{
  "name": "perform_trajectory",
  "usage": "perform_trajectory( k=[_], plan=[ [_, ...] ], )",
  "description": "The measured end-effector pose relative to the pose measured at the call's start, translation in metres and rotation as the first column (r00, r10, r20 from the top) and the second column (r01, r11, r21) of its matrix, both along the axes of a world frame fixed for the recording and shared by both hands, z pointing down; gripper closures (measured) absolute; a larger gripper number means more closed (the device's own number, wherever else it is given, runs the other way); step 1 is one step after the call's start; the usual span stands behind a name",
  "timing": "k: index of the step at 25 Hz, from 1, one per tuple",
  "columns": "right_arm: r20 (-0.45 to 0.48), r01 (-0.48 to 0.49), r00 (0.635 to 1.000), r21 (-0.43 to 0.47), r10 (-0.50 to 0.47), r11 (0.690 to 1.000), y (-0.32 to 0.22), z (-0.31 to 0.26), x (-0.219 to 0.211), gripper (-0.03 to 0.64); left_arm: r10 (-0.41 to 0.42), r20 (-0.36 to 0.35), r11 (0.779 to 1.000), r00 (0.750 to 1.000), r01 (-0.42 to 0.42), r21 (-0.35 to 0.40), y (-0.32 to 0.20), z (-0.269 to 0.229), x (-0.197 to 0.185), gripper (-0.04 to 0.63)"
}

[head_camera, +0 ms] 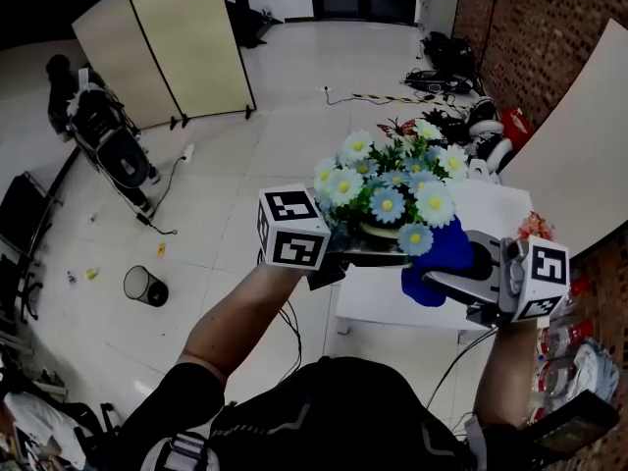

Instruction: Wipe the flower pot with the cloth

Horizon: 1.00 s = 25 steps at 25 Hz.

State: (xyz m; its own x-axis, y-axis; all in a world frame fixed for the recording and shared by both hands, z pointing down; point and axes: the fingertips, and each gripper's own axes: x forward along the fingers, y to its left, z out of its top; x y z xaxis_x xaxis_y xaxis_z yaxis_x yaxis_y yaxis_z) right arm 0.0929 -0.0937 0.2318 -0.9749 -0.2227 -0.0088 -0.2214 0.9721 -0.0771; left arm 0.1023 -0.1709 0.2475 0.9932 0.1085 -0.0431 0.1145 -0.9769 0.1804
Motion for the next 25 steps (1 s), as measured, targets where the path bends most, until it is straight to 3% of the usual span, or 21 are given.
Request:
perform_trajectory(
  k=[6,14,20,25],
  plan=[
    [0.097,-0.063,0.993,-0.025,0.065,0.998,-0.003,-0.002,0.017,0.54,-0.046,0.0,0.999,0.999,0.046,0.013,-0.006,0.002,-0.002,0.049],
    [0.241,-0.195,0.953,0.016,0.185,0.981,-0.002,-0.023,0.055,0.54,-0.103,-0.005,0.994,0.995,0.104,0.031,-0.021,-0.001,-0.027,0.049],
    [0.223,-0.261,0.942,0.017,0.251,0.965,0.006,-0.009,0.063,0.54,-0.107,-0.006,0.993,0.994,0.107,0.057,-0.008,0.013,-0.022,0.049],
    [0.218,-0.322,0.927,0.045,0.305,0.946,0.017,-0.016,0.031,0.54,-0.105,0.003,0.991,0.994,0.104,0.089,0.002,0.02,-0.059,0.049]
  ],
)
